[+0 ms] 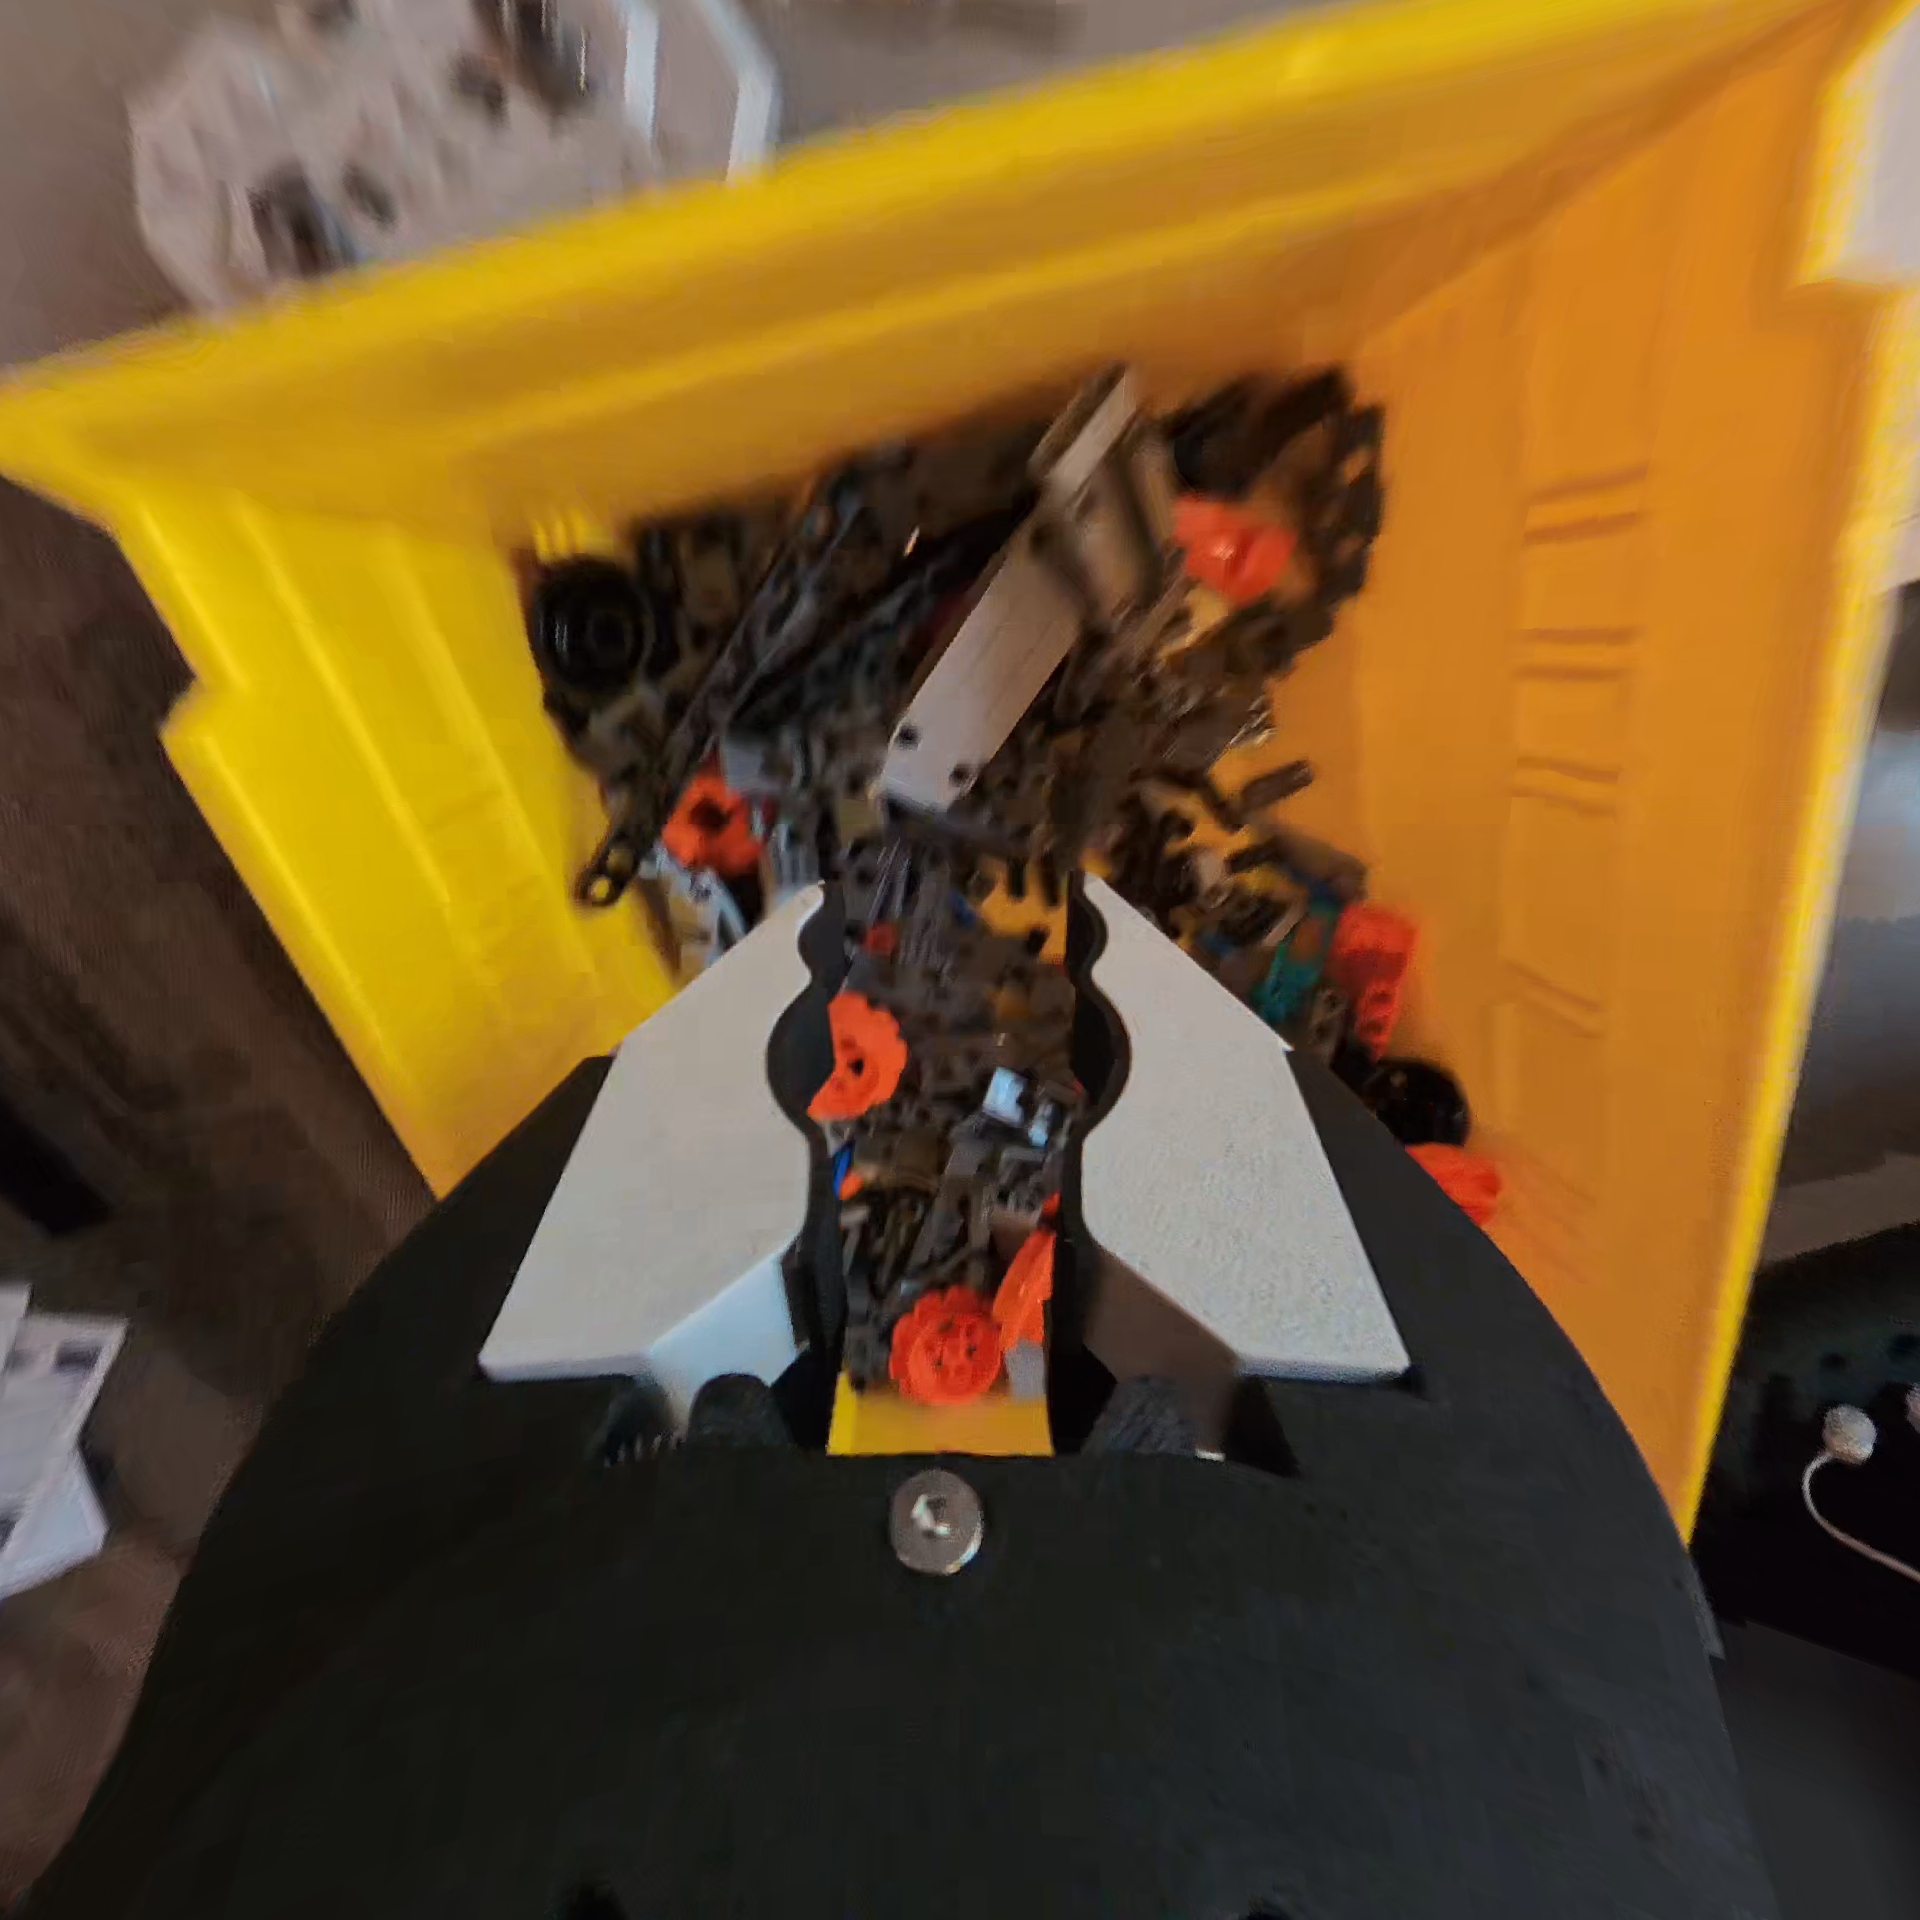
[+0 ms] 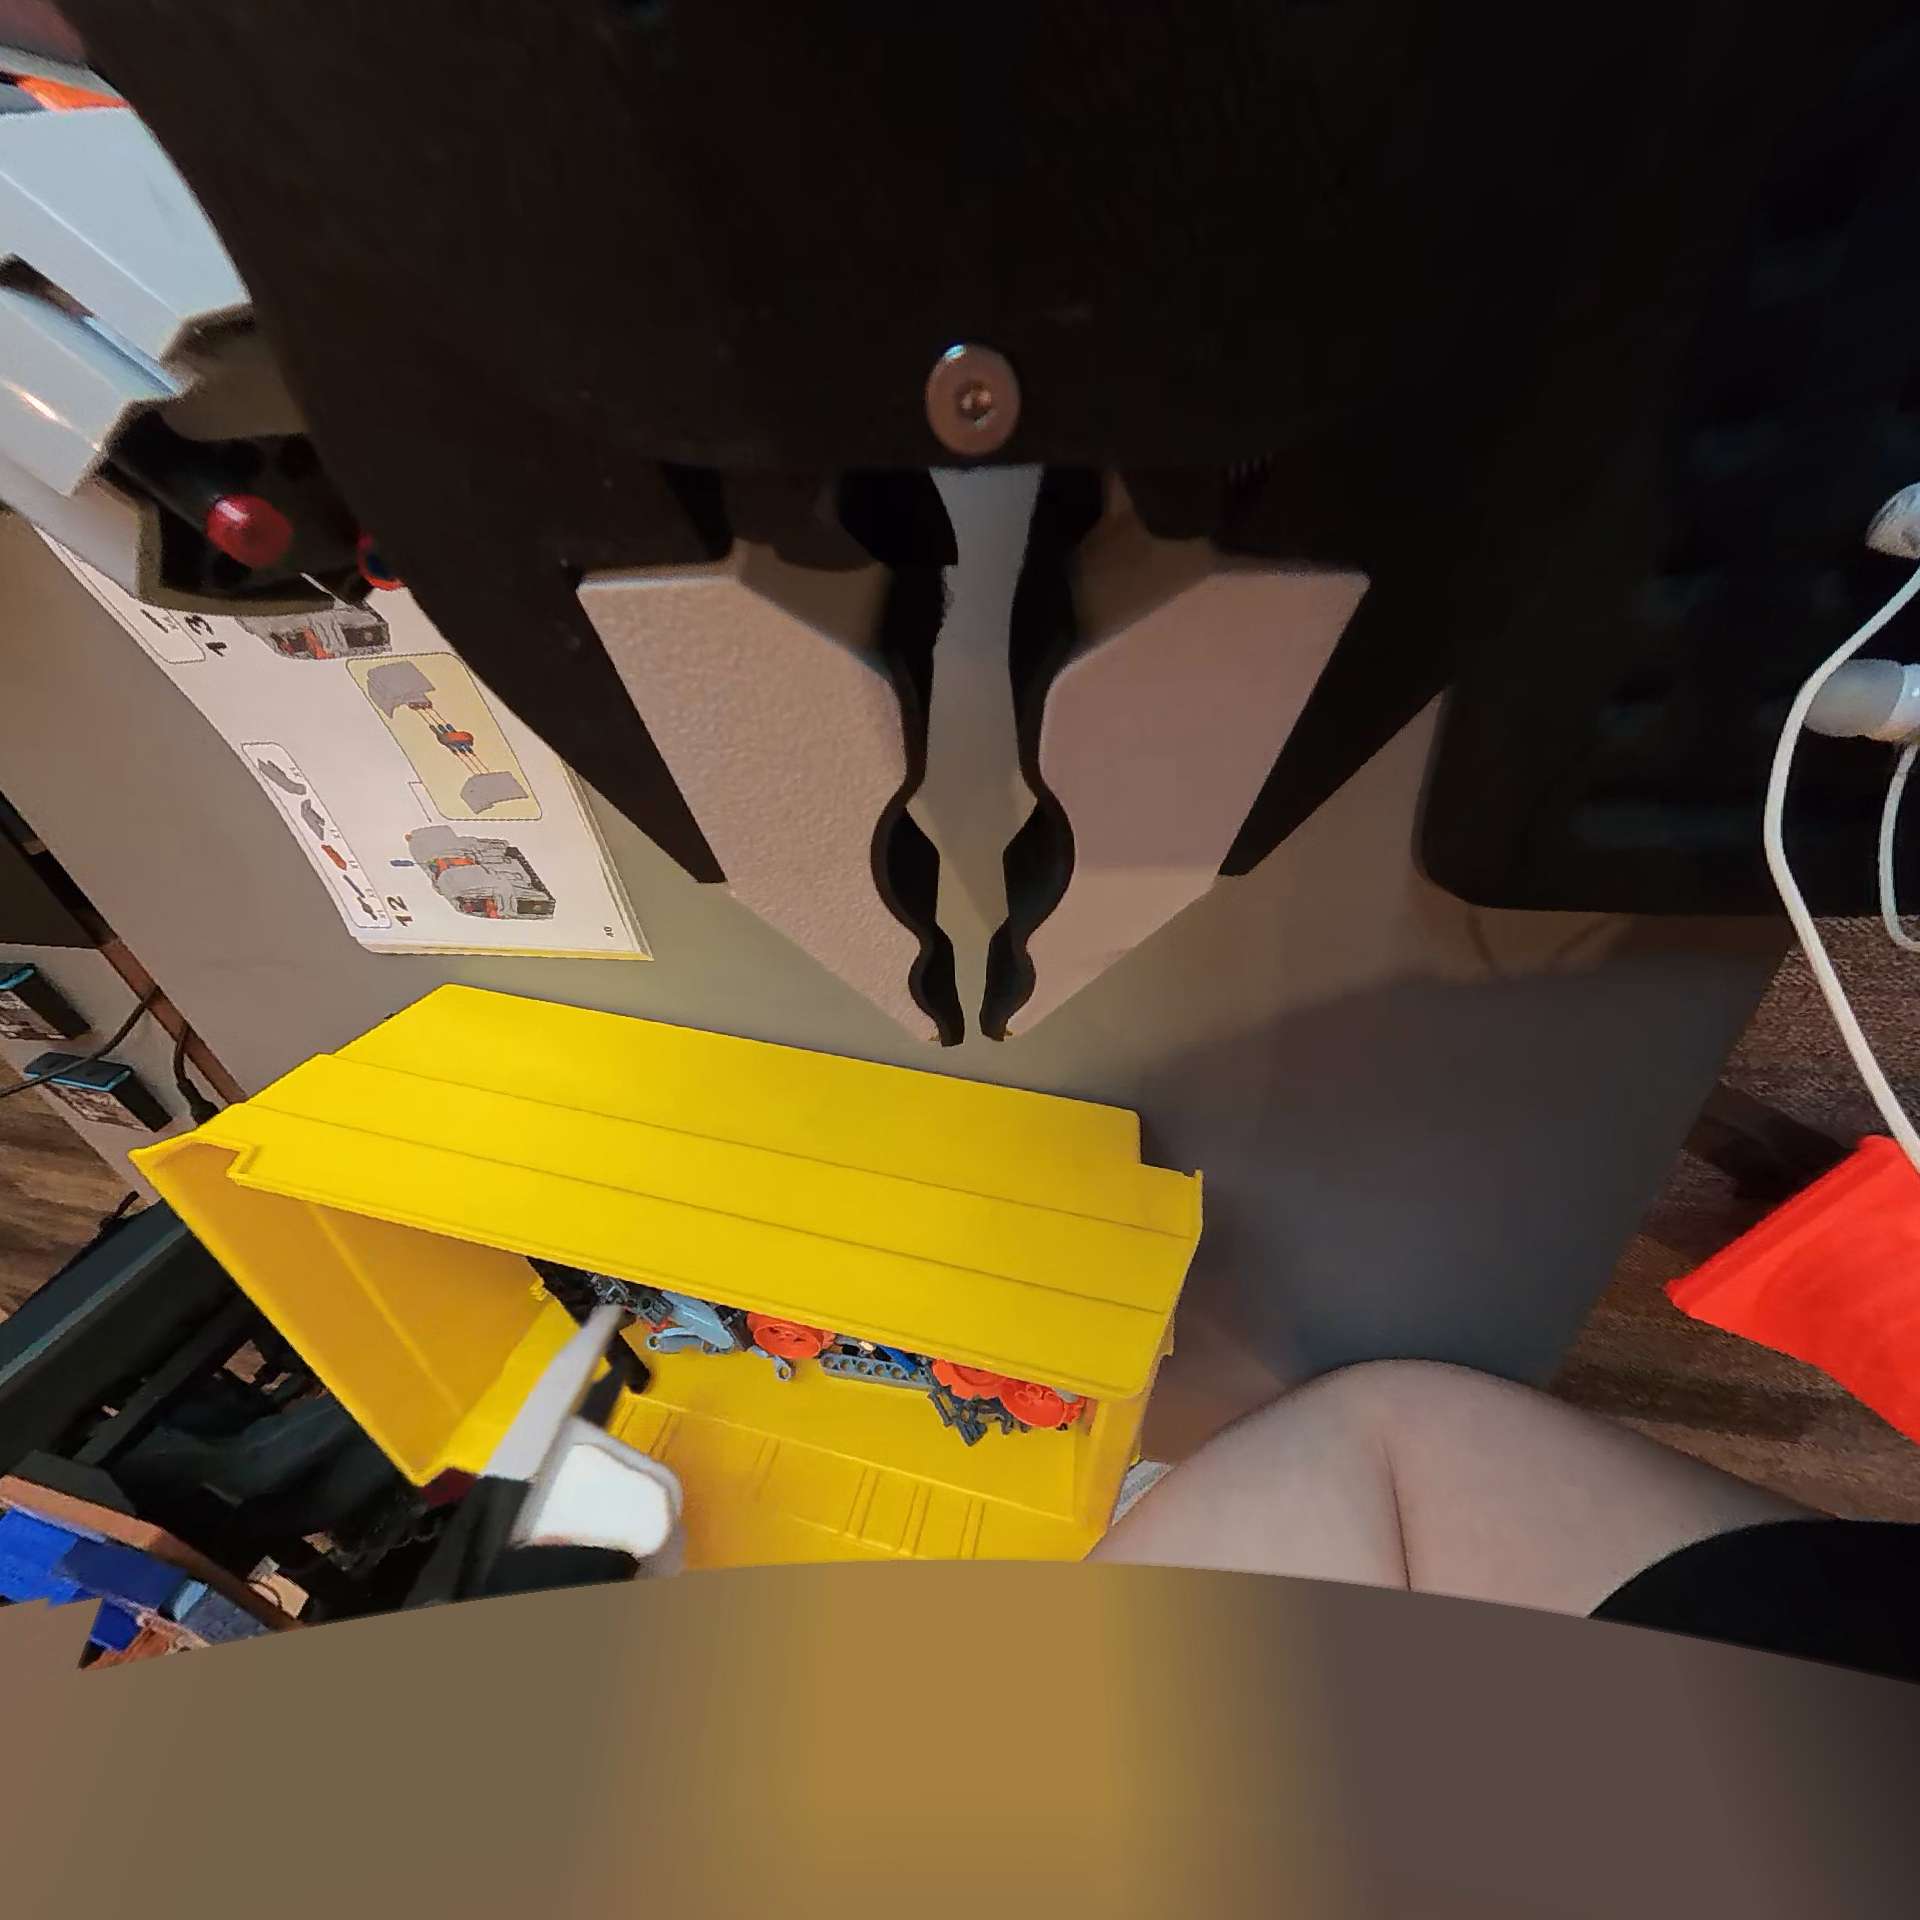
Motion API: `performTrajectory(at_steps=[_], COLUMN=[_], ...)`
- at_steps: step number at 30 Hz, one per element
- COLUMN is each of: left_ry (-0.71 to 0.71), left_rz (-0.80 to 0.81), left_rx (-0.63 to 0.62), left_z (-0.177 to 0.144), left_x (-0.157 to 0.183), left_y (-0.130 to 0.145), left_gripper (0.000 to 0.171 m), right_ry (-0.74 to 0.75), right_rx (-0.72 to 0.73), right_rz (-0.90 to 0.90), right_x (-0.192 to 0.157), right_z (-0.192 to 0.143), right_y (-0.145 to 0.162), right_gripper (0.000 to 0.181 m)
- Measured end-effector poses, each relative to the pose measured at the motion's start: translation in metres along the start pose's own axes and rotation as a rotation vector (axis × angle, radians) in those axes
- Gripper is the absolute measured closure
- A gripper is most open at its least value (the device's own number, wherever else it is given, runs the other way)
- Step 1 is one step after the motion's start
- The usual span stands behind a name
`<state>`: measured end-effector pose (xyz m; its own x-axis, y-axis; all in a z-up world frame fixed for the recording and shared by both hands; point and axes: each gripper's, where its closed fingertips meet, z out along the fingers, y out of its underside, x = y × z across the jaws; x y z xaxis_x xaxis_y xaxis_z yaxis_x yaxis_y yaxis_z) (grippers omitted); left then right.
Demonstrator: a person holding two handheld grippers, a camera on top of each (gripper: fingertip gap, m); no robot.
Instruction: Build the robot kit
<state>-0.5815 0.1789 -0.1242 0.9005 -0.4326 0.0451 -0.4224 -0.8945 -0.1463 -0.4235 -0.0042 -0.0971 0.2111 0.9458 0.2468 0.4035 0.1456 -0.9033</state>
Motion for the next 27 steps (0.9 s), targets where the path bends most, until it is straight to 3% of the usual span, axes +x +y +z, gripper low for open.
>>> performTrajectory(at_steps=[4,11,20,24,27], left_ry=[-0.061,-0.123,-0.145,-0.161,-0.161], left_rz=[-0.033,0.024,0.061,0.068,0.082], left_rx=[-0.218,-0.406,-0.398,-0.323,-0.24], left_z=[0.019,0.039,0.031,0.017,0.009], left_x=[-0.019,-0.025,-0.028,-0.033,-0.033], left_y=[0.037,0.062,0.063,0.056,0.043], left_gripper=[0.119,0.112,0.133,0.153,0.155], right_ry=[-0.006,-0.017,-0.019,-0.022,-0.025], right_rx=[-0.015,-0.021,-0.029,-0.034,-0.038], right_rz=[-0.032,-0.047,-0.055,-0.059,-0.056], right_x=[-0.004,-0.007,-0.008,-0.009,-0.009], right_z=[0.001,0.002,0.003,0.003,0.004], right_y=[0.002,0.003,0.004,0.005,0.007], right_gripper=[0.178,0.178,0.177,0.178,0.178])
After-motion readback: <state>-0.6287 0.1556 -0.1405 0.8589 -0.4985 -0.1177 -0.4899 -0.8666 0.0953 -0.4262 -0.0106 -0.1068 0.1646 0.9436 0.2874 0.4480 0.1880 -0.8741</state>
